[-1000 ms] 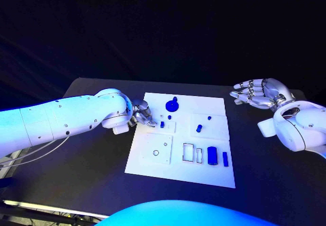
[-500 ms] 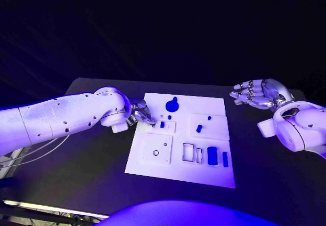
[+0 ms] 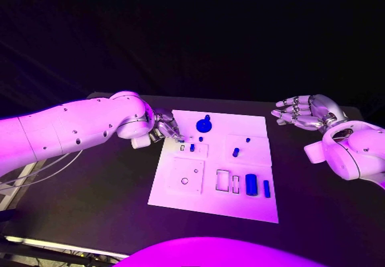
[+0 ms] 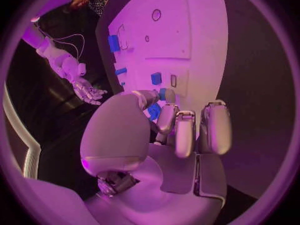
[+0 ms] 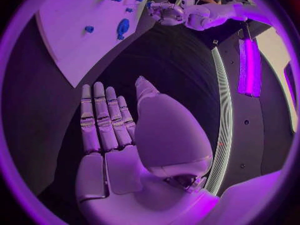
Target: Assemble the parts on the task board
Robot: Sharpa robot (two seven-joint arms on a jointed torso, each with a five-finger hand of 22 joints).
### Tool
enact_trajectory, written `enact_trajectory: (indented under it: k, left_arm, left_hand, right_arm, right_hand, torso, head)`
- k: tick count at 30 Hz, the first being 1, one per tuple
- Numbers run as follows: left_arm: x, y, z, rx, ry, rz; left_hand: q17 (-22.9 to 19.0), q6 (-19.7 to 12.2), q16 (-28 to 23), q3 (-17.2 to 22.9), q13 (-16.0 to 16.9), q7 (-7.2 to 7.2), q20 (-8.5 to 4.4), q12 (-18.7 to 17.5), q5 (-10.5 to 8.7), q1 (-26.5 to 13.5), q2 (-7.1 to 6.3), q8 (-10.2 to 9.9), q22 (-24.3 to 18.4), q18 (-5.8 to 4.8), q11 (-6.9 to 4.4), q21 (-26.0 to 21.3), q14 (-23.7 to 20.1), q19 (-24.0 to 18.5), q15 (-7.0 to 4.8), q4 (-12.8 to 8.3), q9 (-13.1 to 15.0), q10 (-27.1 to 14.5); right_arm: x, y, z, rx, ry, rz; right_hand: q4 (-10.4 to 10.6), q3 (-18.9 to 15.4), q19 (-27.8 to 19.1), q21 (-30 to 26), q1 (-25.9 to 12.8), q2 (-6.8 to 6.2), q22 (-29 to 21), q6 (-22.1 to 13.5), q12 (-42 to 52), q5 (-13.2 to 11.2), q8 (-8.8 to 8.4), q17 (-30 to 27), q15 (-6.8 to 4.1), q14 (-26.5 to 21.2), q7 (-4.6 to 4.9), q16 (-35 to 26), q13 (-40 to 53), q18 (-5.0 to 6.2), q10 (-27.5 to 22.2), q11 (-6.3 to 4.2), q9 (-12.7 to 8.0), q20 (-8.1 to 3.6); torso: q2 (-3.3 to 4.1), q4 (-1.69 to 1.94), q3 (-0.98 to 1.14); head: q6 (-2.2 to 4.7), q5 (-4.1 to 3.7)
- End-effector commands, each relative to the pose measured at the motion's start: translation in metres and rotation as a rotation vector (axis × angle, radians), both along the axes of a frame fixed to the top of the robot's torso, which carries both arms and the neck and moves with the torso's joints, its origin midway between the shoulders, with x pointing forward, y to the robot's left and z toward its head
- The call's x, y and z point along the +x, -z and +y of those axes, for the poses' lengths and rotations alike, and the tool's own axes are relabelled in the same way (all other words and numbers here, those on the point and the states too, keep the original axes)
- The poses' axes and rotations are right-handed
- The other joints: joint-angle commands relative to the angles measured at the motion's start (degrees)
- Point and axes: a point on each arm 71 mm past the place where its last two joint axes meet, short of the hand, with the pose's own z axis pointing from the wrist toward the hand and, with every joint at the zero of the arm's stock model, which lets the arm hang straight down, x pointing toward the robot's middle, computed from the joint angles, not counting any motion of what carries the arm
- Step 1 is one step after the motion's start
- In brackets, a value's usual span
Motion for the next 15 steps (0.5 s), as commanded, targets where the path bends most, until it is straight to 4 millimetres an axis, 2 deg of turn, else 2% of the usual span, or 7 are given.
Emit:
enact_trajectory:
  k: [1,9,15]
  left_arm:
    - [0.0,-0.002,-0.006,-0.047,0.064,0.097]
    - [0.014,-0.013,-0.014,-0.026,0.148,0.166]
    - [0.027,-0.019,-0.023,0.043,0.195,0.165]
  left_hand:
    - [14.6,0.2,0.1,10.6,0.0,-0.28,0.14,0.0,0.17,-0.6,-0.35,0.4,-0.1,0.71,-0.07,-0.3,5.8,-0.3,-0.03,-10.1,-0.2,0.2]
    - [14.5,0.3,0.1,11.7,-0.2,-0.23,0.17,-0.1,0.19,-0.9,-0.58,0.5,-0.2,0.74,-0.04,-0.4,5.8,-0.4,-0.01,-10.9,-0.2,0.1]
    - [15.1,1.0,0.4,13.6,0.7,-0.21,0.22,0.3,0.61,-1.7,-1.39,0.7,0.1,0.69,-0.05,-0.2,6.0,-0.3,-0.01,-12.4,-0.3,0.6]
  right_arm:
    - [0.0,0.001,0.002,-0.003,-0.019,0.005]
    - [0.0,0.001,0.004,-0.003,-0.021,0.007]
    - [0.001,0.002,0.005,-0.003,-0.023,0.007]
  right_hand:
    - [-0.1,-0.2,-0.5,-0.2,-0.2,0.45,-0.1,0.1,0.4,-0.2,0.3,-0.1,0.04,0.3,4.68,-0.4,-0.1,0.66,-0.2,0.0,0.0,0.03]
    - [-0.1,-0.3,-0.6,-0.2,-0.3,0.44,-0.2,0.0,0.4,-0.2,0.3,-0.1,0.06,0.3,4.69,-0.4,-0.1,0.66,-0.2,0.02,-0.1,0.05]
    - [-0.1,-0.3,-0.6,-0.2,-0.3,0.44,-0.2,0.0,0.4,-0.2,0.3,-0.1,0.06,0.3,4.69,-0.4,-0.1,0.66,-0.2,0.02,-0.1,0.05]
  torso:
    - [0.02,-0.07,-0.01]
    - [0.02,-0.12,0.0]
    - [0.07,-0.06,-0.02]
  head:
    - [0.03,-0.03]
    - [0.01,0.07]
    - [-0.2,0.16]
